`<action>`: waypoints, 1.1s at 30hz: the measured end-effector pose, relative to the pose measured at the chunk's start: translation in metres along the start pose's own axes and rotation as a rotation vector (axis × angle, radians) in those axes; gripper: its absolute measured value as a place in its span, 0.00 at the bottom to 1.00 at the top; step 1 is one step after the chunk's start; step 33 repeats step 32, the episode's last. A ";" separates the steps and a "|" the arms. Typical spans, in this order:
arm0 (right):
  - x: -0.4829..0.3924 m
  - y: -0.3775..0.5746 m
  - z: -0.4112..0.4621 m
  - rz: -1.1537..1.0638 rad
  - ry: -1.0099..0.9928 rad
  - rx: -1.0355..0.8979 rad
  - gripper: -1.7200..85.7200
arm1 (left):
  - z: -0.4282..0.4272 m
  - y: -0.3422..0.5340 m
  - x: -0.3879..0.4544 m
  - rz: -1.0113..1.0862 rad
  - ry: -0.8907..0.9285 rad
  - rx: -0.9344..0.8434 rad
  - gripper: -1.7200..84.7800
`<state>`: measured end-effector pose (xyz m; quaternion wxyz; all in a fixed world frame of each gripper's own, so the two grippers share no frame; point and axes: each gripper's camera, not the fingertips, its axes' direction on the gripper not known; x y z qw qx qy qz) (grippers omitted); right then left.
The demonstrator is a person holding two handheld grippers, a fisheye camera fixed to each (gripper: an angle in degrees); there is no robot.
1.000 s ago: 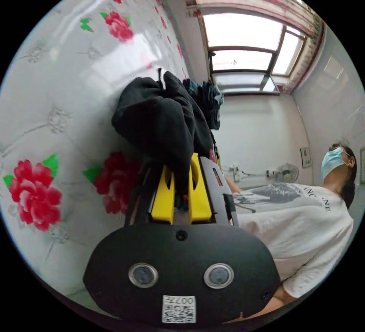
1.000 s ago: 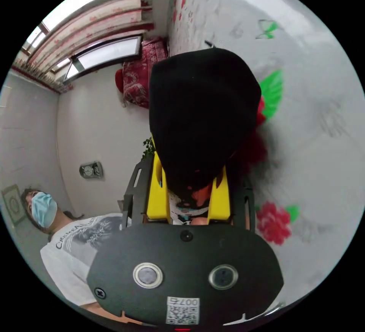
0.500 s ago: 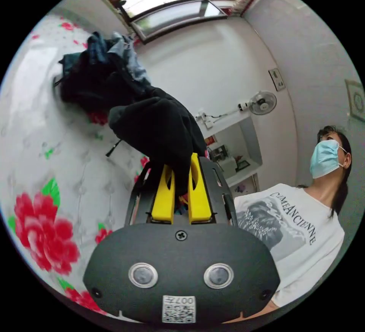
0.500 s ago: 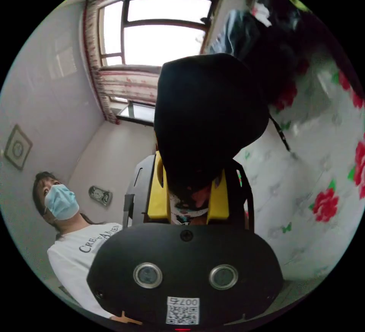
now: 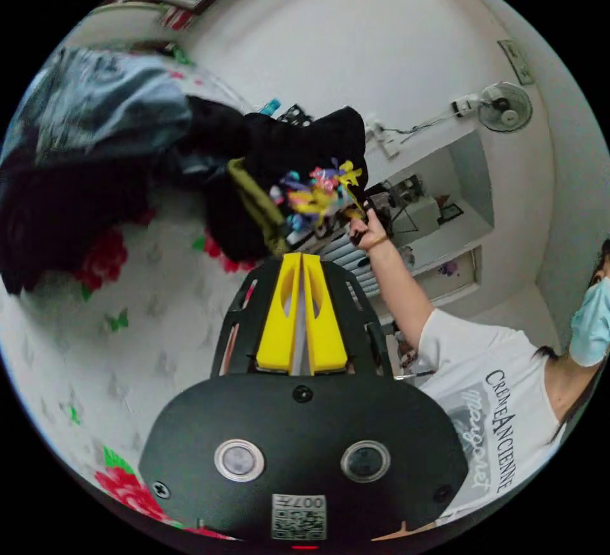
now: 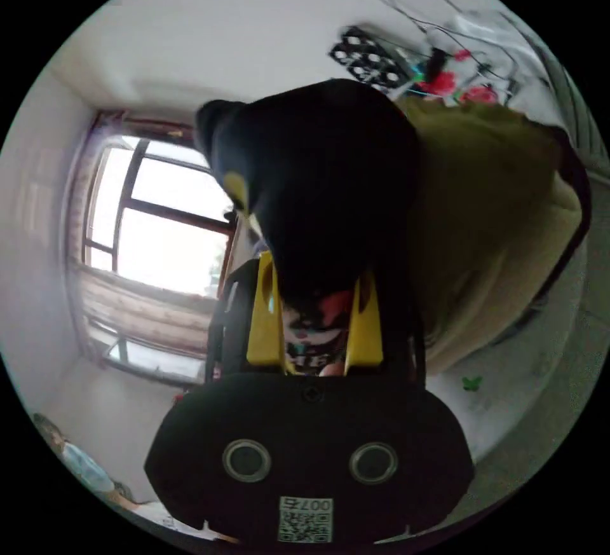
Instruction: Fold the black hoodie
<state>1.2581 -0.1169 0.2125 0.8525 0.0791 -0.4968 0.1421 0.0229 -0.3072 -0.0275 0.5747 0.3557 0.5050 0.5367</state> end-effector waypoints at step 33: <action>0.046 0.863 0.322 -1.638 0.489 -1.268 0.07 | -0.227 0.628 0.004 -1.384 -1.004 0.668 0.16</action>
